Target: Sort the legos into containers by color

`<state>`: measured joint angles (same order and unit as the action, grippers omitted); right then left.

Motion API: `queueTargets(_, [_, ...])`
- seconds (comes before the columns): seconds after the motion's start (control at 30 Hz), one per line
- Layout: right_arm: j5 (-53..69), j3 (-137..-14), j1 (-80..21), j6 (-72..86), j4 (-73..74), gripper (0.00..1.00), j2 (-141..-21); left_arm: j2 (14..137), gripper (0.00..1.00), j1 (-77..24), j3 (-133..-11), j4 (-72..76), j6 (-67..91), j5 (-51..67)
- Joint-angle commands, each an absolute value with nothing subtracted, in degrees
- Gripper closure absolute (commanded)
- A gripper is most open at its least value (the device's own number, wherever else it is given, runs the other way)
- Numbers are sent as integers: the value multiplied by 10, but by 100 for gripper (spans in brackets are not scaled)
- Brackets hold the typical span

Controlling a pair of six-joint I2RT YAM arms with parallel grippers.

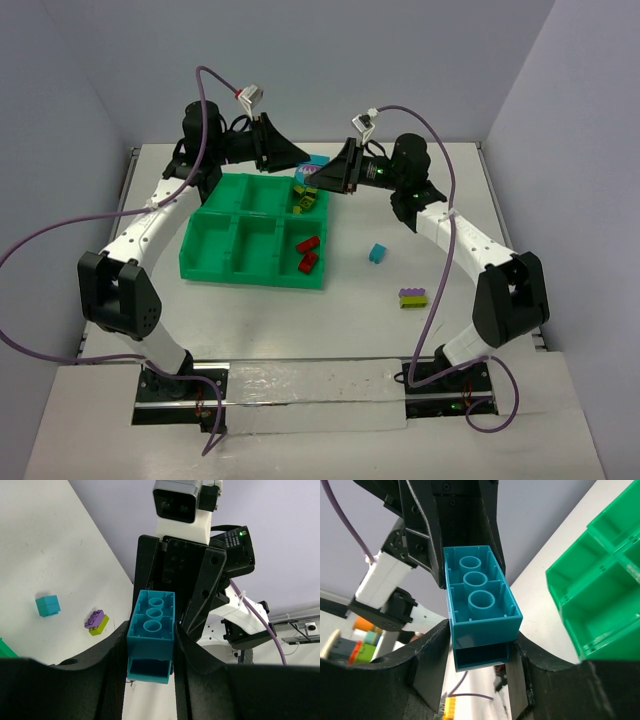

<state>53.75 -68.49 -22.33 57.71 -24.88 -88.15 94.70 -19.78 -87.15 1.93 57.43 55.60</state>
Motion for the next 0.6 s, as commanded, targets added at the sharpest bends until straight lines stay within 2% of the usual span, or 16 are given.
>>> queueTargets(0.0, [541, -690, -236, 585, -320, 80, -874, 929, 100, -201, -871, 18, 557, 547])
queueTargets(0.03, [540, -689, -236, 584, -320, 83, -874, 929, 100, -202, -871, 18, 556, 547])
queueTargets(0.1, [536, -686, -236, 581, -313, 100, -872, 929, 100, -201, -873, 17, 556, 547])
queueTargets(0.23, [529, -683, -236, 559, -283, 100, -869, 928, 100, -200, -876, 14, 557, 546])
queueTargets(0.57, [469, -694, -246, 396, -71, 100, -842, 929, 100, -184, -885, 18, 567, 547])
